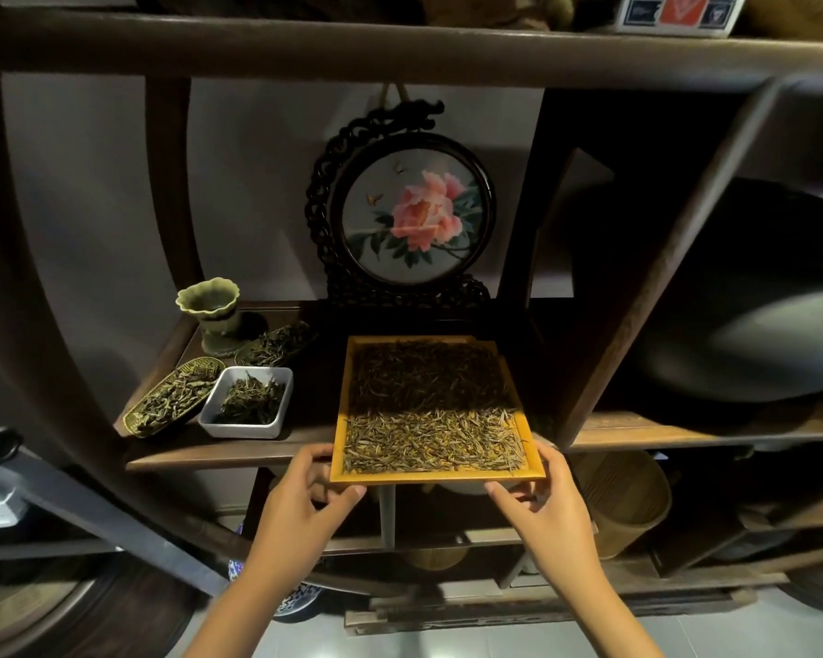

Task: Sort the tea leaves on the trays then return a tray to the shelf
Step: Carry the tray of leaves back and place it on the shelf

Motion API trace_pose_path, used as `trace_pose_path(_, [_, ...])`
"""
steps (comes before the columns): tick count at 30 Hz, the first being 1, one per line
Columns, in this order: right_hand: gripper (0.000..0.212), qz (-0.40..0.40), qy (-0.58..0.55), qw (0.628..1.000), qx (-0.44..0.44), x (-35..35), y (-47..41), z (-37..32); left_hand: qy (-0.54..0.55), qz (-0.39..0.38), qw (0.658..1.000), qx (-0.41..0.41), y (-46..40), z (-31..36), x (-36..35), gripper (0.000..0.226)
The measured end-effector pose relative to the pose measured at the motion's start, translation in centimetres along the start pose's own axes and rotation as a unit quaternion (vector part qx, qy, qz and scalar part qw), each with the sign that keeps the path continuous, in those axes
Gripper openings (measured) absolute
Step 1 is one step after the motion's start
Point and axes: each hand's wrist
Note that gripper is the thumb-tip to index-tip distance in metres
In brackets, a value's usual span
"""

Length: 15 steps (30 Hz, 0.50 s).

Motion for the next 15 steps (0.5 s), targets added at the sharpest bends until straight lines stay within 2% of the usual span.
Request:
trace_pose_path(10, [0.050,0.011,0.057,0.998,0.004,0.2,-2.2,0.1,0.008,0.022,1.000,0.014,-2.2,0.3,-0.8,0.037])
trace_pose_path(15, [0.044,0.014,0.052,0.999,-0.010,0.9,-2.6,0.6,0.005,0.040,0.998,0.039,-2.5,0.4,-1.2,0.036])
Point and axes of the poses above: each hand's wrist, its own y-axis away from the middle knuckle, its own x-axis out of the back of the hand, z = x × y, and after that the axes turned 11 degrees about -z, right-handed
